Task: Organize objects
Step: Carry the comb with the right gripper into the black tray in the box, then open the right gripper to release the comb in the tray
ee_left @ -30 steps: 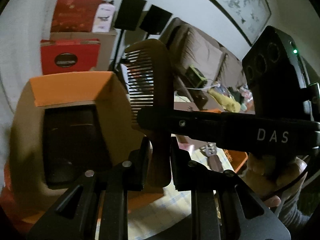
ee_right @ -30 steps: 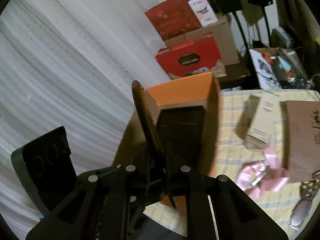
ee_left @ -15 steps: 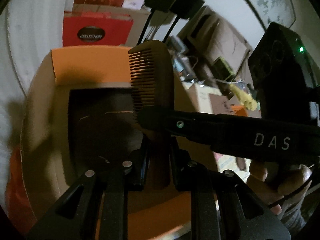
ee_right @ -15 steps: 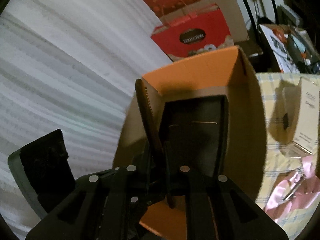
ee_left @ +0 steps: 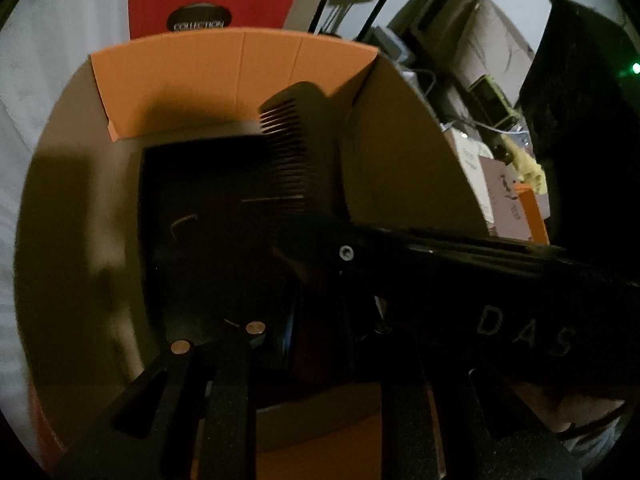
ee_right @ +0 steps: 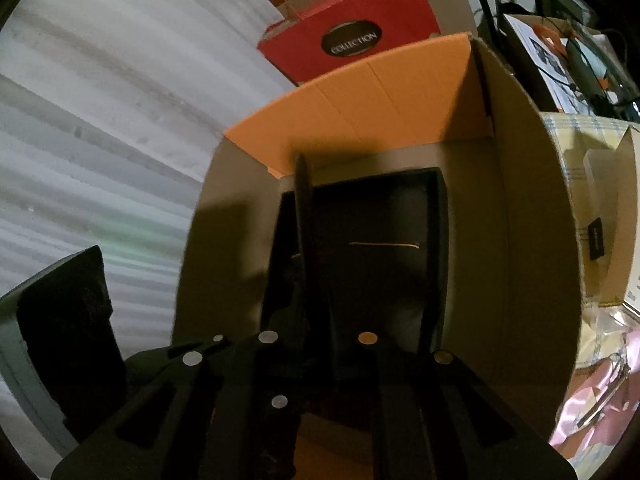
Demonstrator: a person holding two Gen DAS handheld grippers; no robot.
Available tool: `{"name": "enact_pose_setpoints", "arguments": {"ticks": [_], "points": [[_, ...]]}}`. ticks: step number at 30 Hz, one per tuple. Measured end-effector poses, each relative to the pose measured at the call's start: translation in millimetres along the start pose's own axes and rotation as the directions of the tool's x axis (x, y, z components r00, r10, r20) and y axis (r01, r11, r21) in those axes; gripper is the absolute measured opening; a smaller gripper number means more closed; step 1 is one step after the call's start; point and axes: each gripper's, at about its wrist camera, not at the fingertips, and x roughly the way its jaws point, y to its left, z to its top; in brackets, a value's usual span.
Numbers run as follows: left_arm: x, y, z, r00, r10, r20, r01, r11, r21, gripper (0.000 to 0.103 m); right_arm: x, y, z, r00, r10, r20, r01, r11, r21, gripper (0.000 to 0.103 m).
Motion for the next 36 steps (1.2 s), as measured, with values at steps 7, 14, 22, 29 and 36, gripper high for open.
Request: {"name": "enact_pose_setpoints", "arguments": {"ticks": [7,14,22,29,36], "points": [[16.6,6.3,-7.1,0.997,0.046,-0.064,-0.048,0.998,-0.029,0.017,4.0,1.5,2.2,0.994,-0.105,0.002,0.105,0.993,-0.045,0.013],[12.3,8.7,-5.7,0.998,-0.034,-0.058,0.031,0.998,-0.052,0.031,-7.5,3.2,3.3,0.985,-0.167,0.054,0.171,0.982,-0.079,0.016],[-12.2,18.3,6.5,0.998,-0.054,-0.016,0.052,0.994,-0.098,0.041,-36.5,20.4,2.8,0.975,-0.176,0.136,0.193,0.975,-0.115,0.018],[-49.7,17.8,7.4,0.994,-0.011,0.107,0.022,0.994,-0.103,0.052,-66.7,29.9,-7.9,0.966,-0.174,0.193,0.203,0.968,-0.144,0.030],[-71.1,-3.7,-5.5,0.987,0.048,0.154,-0.040,0.998,-0.054,0.065,-89.0,36.7,-29.2,0.956,-0.191,0.221,0.233,0.955,-0.185,0.038]]}}
